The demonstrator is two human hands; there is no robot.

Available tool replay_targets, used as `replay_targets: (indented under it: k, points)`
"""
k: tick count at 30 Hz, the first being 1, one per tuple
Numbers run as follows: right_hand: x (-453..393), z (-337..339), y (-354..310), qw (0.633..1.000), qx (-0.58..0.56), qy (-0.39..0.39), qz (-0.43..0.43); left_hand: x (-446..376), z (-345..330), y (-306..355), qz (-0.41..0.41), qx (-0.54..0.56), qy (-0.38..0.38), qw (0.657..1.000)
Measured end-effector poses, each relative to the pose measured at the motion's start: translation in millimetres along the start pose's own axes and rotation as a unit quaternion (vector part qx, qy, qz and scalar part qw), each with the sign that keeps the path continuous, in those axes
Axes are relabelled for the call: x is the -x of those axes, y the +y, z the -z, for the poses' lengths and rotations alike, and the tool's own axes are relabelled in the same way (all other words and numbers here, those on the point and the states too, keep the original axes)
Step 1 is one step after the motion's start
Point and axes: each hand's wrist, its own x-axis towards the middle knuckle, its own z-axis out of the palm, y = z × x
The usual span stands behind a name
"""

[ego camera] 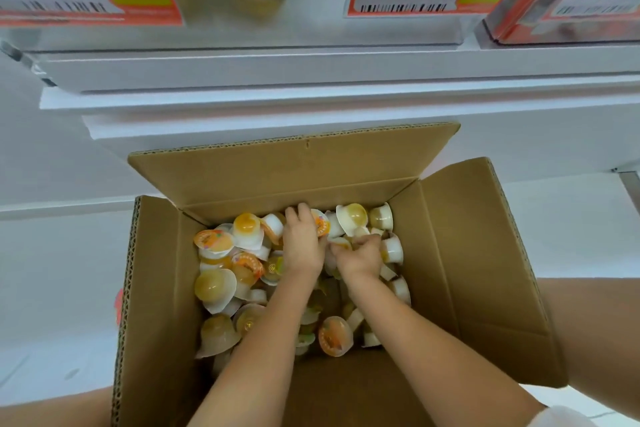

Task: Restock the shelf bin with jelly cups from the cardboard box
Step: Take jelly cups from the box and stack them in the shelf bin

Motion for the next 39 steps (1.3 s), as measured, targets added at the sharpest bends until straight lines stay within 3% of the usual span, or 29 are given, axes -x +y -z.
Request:
replay_targets:
  k: [5,8,10,13,18,26,33,37,39]
  points:
    - [14,25,-28,0.999,-0.019,-0.022,-0.020,16,44,-1,-0.001,0.109,0.003,0.994]
    - [38,62,-79,0.967,-0.097,-0.208,-0.112,34,87,-1,-0.024,0.142,-0.001,0.990]
    - [57,86,-116,0.947,-0.054,-0.307,-0.076,47,118,1,-0.033,0.182,0.006,0.983]
    - [96,107,-152,0.928,0.018,-0.366,0.071,68,161,7,-0.050,0.273,0.029,0.960]
    - [155,126,-162,0.899,0.021,-0.366,0.239,110,205,42,-0.098,0.353,0.087,0.926]
    - [212,183,-157,0.862,-0.057,-0.391,0.318,169,241,89,-0.168,0.403,0.152,0.887]
    - [235,198,-165,0.843,-0.019,-0.395,0.365,180,256,104,-0.194,0.368,0.210,0.885]
    - [237,200,-182,0.853,0.025,-0.329,0.404,168,270,106,-0.258,0.255,0.226,0.904]
    - [237,204,-194,0.847,0.029,-0.343,0.405,162,281,111,-0.311,0.214,0.230,0.897]
